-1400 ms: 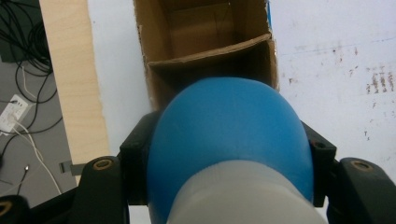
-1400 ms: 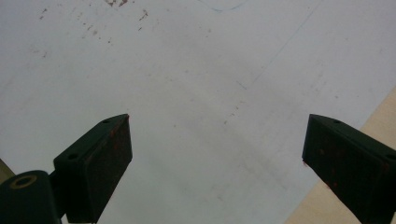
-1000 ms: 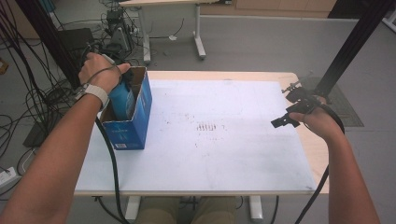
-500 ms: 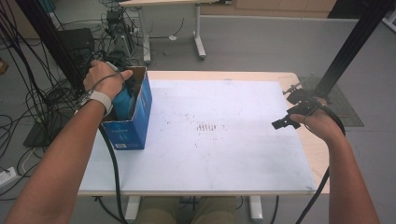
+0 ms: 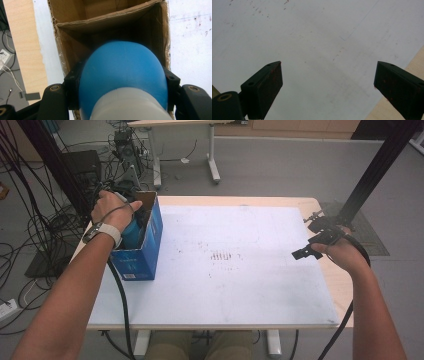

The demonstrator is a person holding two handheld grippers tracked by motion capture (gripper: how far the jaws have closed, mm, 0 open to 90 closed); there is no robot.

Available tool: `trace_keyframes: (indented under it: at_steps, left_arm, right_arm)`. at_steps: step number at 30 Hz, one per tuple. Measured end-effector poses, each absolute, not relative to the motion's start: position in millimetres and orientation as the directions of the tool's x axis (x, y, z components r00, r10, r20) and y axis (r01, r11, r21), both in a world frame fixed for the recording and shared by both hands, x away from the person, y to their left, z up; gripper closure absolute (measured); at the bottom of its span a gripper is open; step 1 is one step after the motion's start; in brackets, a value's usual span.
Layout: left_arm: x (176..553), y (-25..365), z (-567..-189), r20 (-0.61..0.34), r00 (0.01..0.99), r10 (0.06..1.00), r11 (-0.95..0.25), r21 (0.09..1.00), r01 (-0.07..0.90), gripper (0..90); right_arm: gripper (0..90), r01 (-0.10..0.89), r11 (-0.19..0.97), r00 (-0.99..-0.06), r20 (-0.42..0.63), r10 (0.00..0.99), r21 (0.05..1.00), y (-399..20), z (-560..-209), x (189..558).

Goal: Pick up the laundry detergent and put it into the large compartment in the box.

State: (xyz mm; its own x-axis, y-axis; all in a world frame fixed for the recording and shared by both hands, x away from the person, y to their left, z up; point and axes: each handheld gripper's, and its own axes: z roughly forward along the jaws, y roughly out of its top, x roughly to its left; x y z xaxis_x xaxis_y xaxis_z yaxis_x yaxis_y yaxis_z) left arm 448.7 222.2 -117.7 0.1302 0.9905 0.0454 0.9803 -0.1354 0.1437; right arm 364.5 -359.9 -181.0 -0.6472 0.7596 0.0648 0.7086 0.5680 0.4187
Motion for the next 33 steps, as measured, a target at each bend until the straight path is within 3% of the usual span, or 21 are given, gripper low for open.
trace_keyframes:
  at_steps: [33]
  left_arm:
    - [452.6,220.3,-150.0,0.064,0.145,0.987,-0.151,0.106,0.983,37.4]
  right_arm:
    - [8.2,0.713,0.564,-0.643,0.067,0.763,0.416,-360.3,-184.0,365.0]
